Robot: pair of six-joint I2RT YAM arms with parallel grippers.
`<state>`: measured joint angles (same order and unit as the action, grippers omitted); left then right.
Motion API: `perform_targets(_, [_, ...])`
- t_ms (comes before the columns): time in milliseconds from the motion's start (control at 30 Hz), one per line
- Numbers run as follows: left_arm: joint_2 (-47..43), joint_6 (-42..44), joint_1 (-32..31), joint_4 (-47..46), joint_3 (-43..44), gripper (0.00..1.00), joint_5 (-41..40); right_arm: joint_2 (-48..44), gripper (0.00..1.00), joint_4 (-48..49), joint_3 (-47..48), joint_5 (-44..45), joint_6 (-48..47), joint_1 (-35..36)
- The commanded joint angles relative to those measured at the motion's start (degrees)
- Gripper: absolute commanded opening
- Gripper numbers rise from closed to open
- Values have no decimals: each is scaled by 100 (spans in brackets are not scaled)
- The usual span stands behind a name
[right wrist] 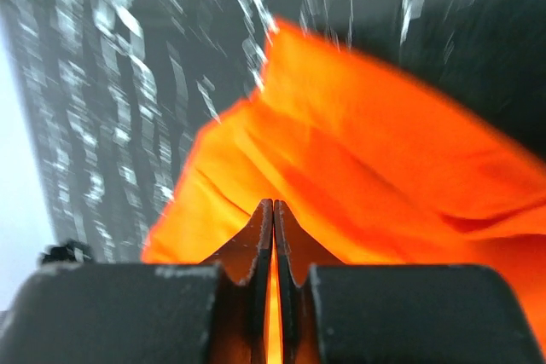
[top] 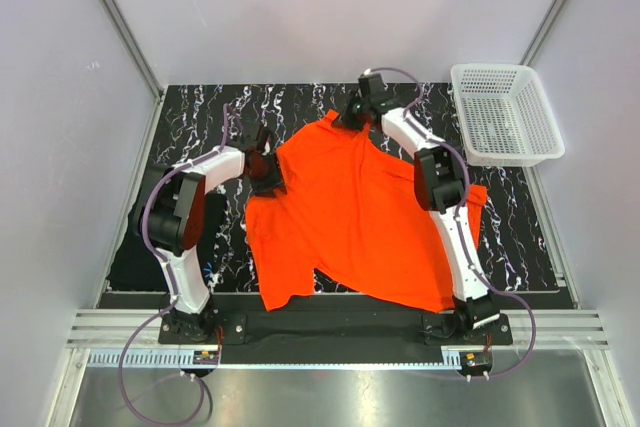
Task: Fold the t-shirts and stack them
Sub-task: Flatten the tshirt out
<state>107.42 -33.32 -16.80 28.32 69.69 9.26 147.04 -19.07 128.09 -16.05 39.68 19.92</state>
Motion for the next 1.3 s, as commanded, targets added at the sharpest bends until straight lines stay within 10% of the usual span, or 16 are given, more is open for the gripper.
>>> perform_targets(0, [-151,-131,54,-98,-166,44,23,97,8,-88,190,92,-4,117])
perform_targets(1267, [-309,-131,54,-151,-483,44,32,35,4,176,-30,-3,13,-243])
